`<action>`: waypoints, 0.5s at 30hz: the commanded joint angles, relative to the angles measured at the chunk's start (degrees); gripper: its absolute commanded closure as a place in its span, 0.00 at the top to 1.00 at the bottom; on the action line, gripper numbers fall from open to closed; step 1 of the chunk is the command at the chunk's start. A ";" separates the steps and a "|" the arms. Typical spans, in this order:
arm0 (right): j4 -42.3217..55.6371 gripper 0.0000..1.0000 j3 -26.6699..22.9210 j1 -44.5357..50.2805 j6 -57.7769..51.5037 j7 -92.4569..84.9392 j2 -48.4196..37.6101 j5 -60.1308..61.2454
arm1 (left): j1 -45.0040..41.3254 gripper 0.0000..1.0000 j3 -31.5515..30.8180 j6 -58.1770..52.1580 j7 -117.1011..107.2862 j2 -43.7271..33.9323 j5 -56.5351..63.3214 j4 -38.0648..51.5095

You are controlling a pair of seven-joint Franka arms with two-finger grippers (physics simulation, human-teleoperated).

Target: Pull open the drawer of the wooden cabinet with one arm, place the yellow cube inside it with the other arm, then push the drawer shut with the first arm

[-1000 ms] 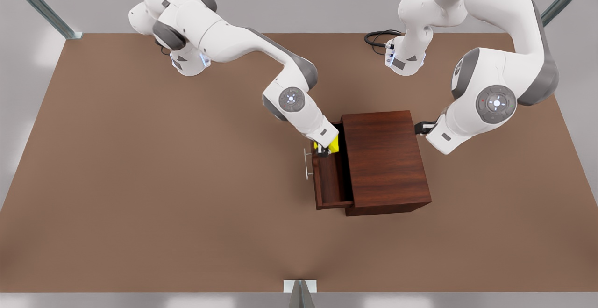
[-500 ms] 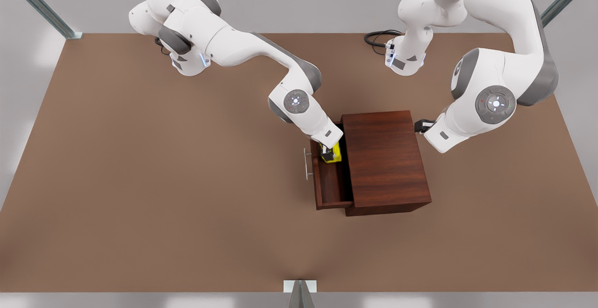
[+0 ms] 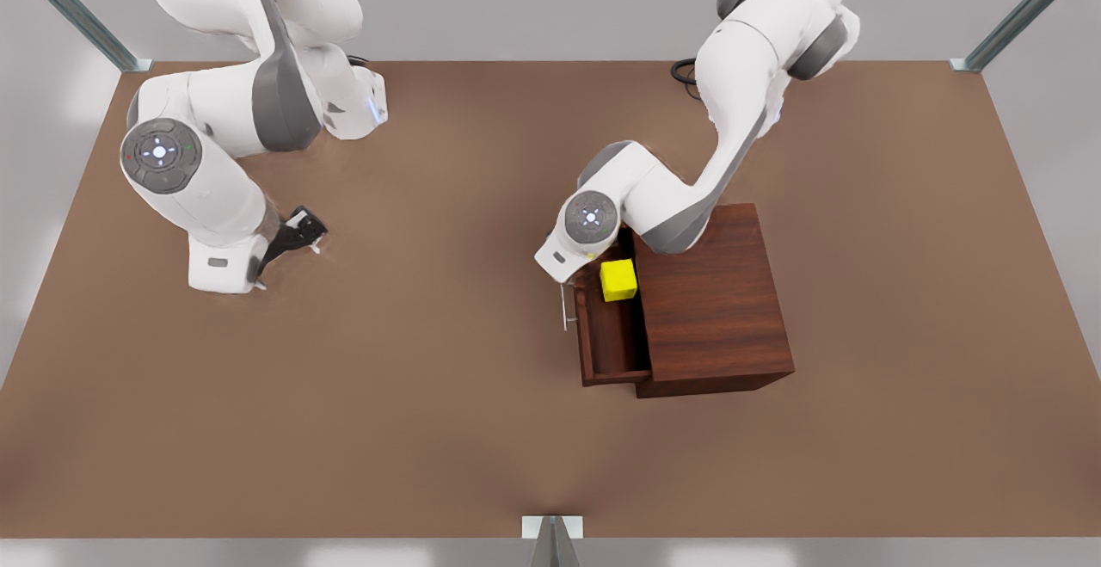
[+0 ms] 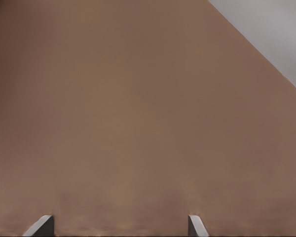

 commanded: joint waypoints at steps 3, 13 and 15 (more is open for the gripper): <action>-3.09 1.00 2.05 -3.59 -15.98 34.14 -6.38 -2.45 | -7.24 0.21 3.99 33.20 -130.84 7.39 5.30 4.15; -8.71 1.00 1.70 -4.38 -10.79 31.07 -9.46 -1.39 | -6.72 0.21 7.42 27.15 -137.54 12.32 4.25 0.11; -8.71 1.00 1.61 -4.46 -10.79 31.16 -9.37 -1.39 | -6.72 0.21 7.33 25.57 -134.20 12.23 3.10 -0.59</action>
